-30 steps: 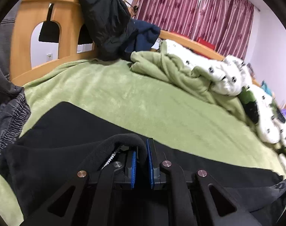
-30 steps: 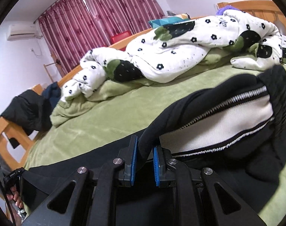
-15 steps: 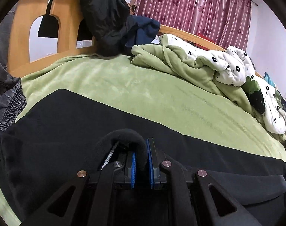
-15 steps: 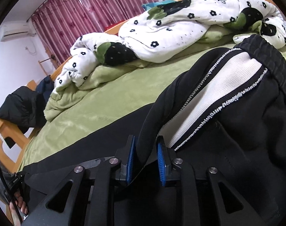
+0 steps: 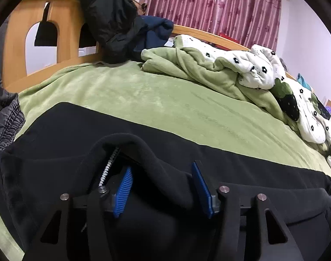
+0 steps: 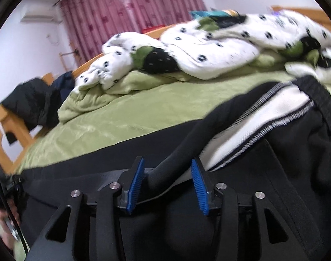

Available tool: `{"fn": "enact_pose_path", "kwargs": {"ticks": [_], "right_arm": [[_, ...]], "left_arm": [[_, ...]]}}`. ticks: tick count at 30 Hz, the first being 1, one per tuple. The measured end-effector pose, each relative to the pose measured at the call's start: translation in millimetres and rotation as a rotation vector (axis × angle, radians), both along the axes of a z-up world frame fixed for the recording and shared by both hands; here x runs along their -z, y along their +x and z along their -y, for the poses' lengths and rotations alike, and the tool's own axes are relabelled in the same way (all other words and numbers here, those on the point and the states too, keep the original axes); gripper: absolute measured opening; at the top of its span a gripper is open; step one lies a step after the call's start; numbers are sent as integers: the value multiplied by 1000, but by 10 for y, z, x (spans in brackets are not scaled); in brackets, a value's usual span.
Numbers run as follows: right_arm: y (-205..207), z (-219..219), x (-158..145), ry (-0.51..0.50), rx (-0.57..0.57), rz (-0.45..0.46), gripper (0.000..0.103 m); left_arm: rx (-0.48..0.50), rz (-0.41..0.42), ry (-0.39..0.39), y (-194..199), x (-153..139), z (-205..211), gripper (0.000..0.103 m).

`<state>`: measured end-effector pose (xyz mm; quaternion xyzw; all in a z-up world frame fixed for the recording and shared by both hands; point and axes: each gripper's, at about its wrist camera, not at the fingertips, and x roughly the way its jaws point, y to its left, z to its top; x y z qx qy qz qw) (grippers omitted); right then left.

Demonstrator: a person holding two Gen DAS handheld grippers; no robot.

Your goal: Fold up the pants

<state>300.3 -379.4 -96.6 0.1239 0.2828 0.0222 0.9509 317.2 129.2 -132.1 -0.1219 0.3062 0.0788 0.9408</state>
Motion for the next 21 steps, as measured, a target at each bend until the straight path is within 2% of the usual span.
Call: {"fn": "enact_pose_path", "kwargs": {"ticks": [5,12,16,19,21], "right_arm": [[-62,-202,-40,-105,-42,24,59],[-47,-273,-19,-146,-52,-4,69],[-29,-321,15,-169,-83,-28,69],[-43,-409,29,-213,-96,-28,69],[-61,-485,30,-253,-108,-21,69]], "left_arm": [[13,11,7,-37,-22,29,62],[46,32,2,-78,-55,78,67],[131,48,-17,-125,-73,171,69],[246,40,-54,-131,-56,296,69],[281,32,-17,-140,-53,421,69]]}}
